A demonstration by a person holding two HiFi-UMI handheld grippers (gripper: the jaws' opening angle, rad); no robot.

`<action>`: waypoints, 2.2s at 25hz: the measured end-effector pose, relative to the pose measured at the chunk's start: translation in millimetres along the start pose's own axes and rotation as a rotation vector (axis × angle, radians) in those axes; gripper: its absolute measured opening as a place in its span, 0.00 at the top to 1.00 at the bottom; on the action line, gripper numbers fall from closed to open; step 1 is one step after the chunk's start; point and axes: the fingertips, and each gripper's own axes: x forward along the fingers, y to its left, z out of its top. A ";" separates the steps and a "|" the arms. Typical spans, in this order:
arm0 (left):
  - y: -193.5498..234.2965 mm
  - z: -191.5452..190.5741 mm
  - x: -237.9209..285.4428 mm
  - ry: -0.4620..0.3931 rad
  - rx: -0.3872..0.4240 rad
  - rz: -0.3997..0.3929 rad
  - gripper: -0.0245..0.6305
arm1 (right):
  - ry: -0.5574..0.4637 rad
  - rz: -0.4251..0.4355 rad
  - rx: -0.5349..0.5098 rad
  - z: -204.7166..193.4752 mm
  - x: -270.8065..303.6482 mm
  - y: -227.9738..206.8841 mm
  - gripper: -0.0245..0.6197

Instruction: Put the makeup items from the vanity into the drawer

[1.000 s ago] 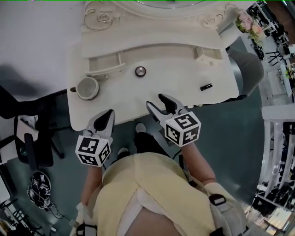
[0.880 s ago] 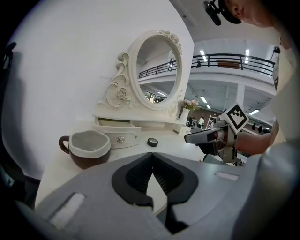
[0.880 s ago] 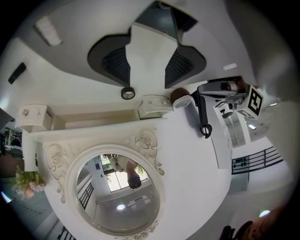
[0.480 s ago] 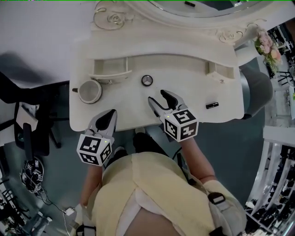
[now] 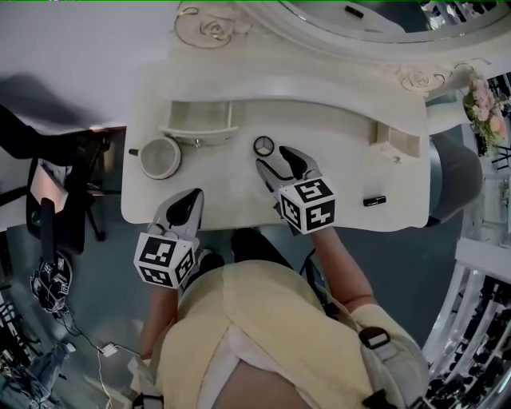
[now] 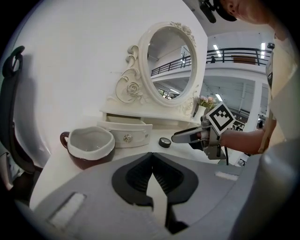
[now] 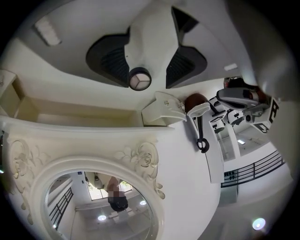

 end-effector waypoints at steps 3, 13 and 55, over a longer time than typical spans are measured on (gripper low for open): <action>4.8 -0.5 -1.4 0.001 -0.012 0.028 0.96 | 0.019 0.004 -0.015 1.0 10.0 -4.2 0.60; 19.5 -3.0 -2.3 -0.001 -0.045 0.088 0.96 | 0.084 0.011 -0.075 -0.5 37.9 -9.3 0.58; 10.9 24.0 -7.4 -0.118 -0.033 0.146 0.96 | 0.038 0.118 -0.183 13.6 16.1 11.5 0.61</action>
